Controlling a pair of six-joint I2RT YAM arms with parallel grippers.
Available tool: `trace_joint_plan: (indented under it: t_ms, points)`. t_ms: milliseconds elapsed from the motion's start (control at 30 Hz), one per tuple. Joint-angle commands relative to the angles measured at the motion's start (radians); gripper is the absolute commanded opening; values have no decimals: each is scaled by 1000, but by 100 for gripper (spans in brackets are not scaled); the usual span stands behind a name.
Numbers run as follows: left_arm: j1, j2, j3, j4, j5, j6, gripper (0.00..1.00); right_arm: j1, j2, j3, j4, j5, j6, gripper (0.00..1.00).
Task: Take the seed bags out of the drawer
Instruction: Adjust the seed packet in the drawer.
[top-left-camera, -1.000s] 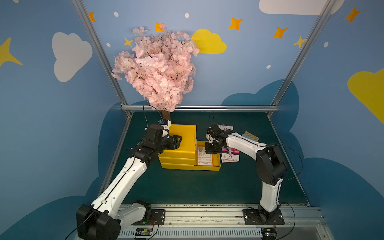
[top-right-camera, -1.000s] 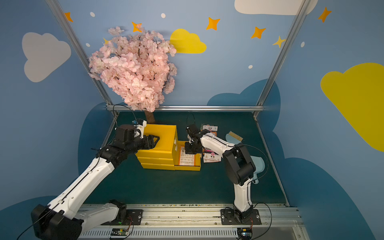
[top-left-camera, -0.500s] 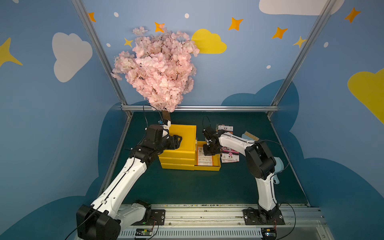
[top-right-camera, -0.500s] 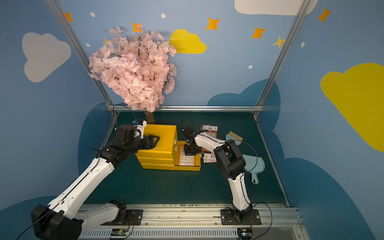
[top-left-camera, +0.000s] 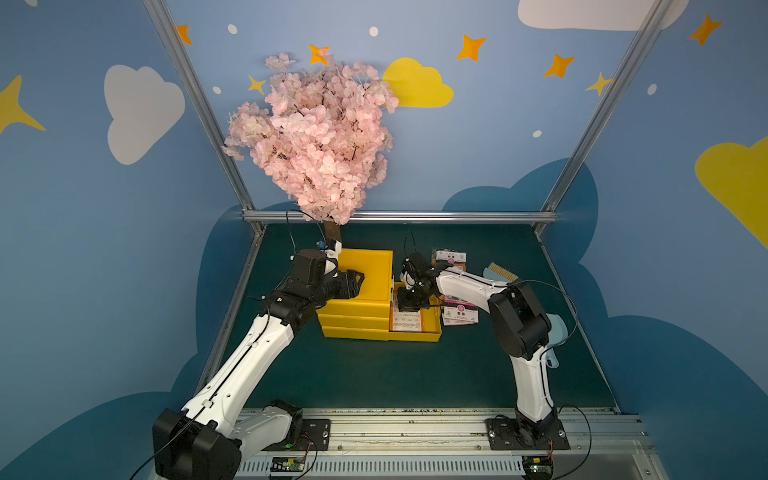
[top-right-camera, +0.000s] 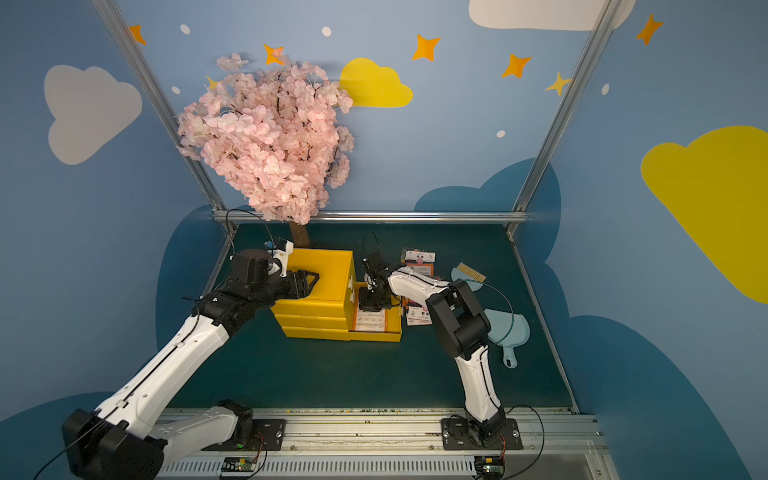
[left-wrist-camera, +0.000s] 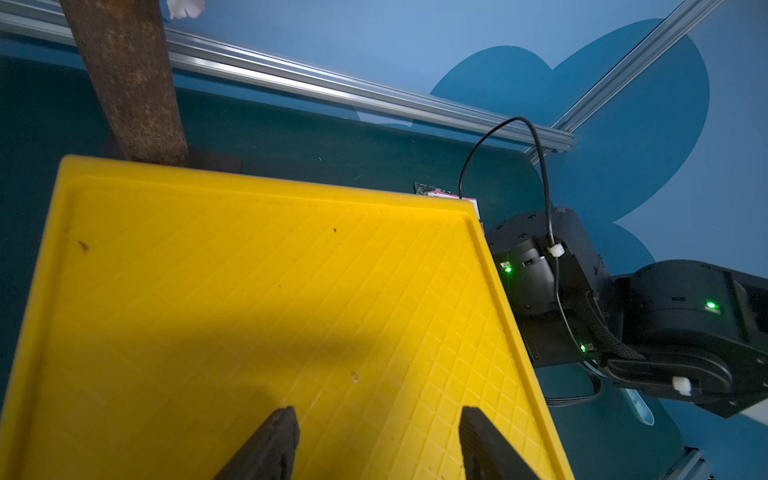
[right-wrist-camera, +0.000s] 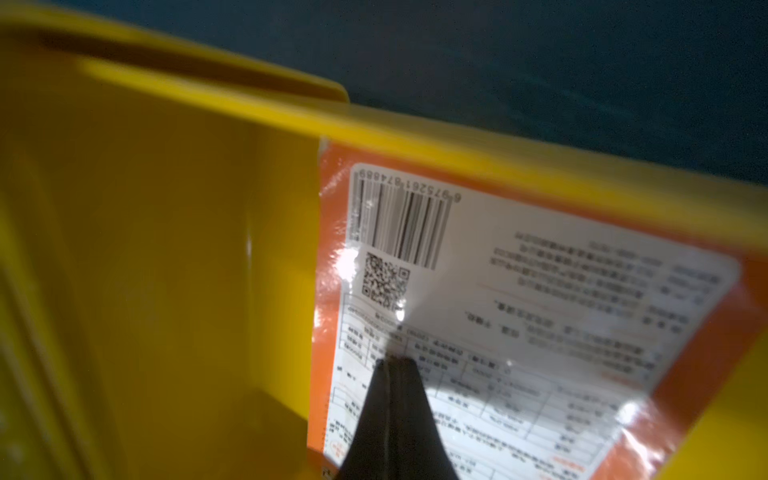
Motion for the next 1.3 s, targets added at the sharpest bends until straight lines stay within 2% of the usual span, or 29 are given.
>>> trace_joint_plan:
  t_ms: [0, 100, 267, 433, 633, 967, 1067, 1267]
  points:
    - [-3, 68, -81, -260, 26, -26, 67, -21, -93, -28, -23, 27, 2, 8]
    - [-2, 70, -81, -257, 30, -26, 67, -30, -133, -55, -58, 86, -13, 17]
    - [-2, 70, -81, -252, 36, -27, 67, -34, -154, -74, -102, 168, -24, 37]
    - [-3, 69, -81, -251, 40, -27, 67, -31, -115, -58, -118, 195, -18, 48]
    - [-3, 63, -82, -254, 36, -27, 67, -19, -51, -7, -135, 213, -12, 53]
    - [-2, 62, -82, -253, 36, -28, 67, -5, 26, 63, -173, 237, -13, 55]
    - [-3, 64, -84, -252, 37, -29, 67, 0, 38, 67, -159, 211, -12, 55]
    - [-2, 66, -85, -250, 36, -29, 67, 11, 38, 44, -66, 76, 38, 55]
